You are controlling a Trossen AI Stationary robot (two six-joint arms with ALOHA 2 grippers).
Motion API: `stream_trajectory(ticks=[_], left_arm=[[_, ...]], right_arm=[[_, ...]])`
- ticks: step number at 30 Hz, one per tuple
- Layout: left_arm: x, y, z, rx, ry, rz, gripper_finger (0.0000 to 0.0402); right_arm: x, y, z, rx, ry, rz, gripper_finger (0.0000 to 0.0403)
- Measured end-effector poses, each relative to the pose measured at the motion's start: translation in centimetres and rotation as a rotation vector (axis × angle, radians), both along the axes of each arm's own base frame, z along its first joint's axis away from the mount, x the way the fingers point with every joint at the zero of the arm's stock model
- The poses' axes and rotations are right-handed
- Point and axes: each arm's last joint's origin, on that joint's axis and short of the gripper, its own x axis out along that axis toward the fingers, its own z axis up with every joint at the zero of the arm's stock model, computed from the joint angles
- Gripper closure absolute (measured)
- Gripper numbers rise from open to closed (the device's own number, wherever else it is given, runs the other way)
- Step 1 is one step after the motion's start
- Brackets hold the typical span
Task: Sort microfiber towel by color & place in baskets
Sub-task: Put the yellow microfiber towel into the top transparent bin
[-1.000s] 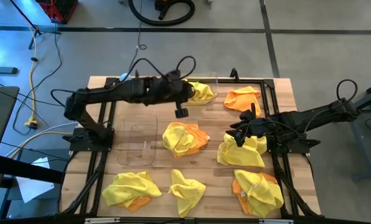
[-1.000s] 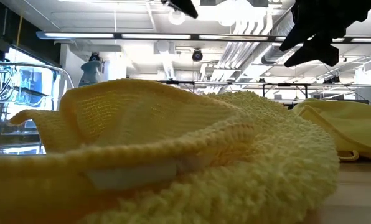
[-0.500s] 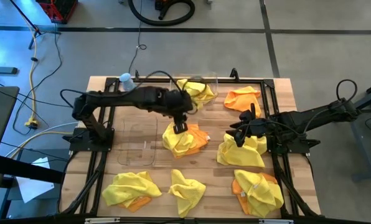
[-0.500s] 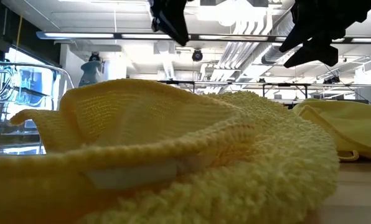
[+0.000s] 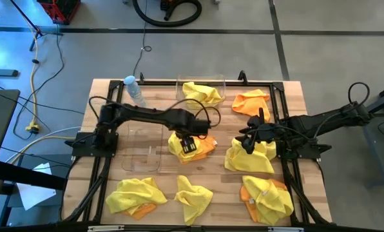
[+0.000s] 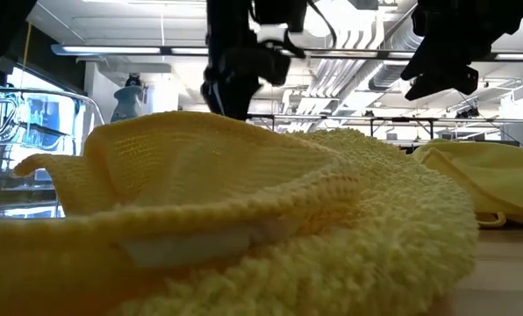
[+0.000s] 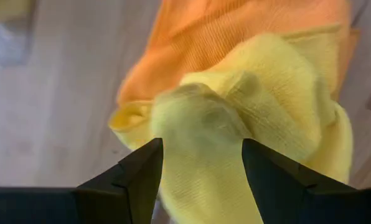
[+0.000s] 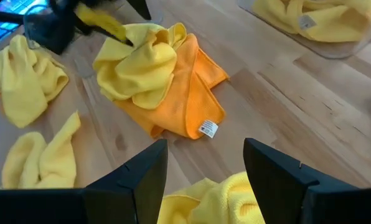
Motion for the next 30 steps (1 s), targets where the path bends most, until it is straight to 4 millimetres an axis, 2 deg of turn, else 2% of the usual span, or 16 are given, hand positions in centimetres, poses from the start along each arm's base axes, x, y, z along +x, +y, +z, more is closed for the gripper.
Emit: stream_trajectory(ticks=[6, 9, 12, 15, 17, 21, 30], left_arm=[[1.2, -1.0, -3.9, -0.009, 0.07, 0.047, 0.0192], [1.5, -1.5, -5.6, -0.046, 0.115, 0.053, 0.0209], [1.5, -1.9, -6.1, -0.054, 0.125, 0.08, 0.0268], [1.4, -2.4, -5.7, -0.058, 0.112, 0.098, 0.0362], [1.2, -2.6, -4.6, -0.064, 0.083, 0.113, 0.0386], [0.3, -2.7, -1.3, -0.056, 0.007, 0.143, 0.0395], [-4.1, -1.5, 8.8, 0.071, -0.31, 0.235, 0.04]], right_arm=[[0.0, 0.1, 0.0, -0.012, 0.012, 0.038, 0.0197], [-0.1, 0.1, -0.1, -0.015, 0.021, 0.044, 0.0197], [-0.1, 0.1, -0.1, -0.026, 0.023, 0.054, 0.0197], [-0.1, 0.1, -0.1, -0.029, 0.028, 0.055, 0.0197], [-0.2, 0.0, -0.2, -0.029, 0.037, 0.054, 0.0197], [-0.3, 0.0, -0.4, -0.034, 0.062, 0.053, 0.0197], [-0.3, 0.0, -0.4, -0.042, 0.064, 0.045, 0.0197]])
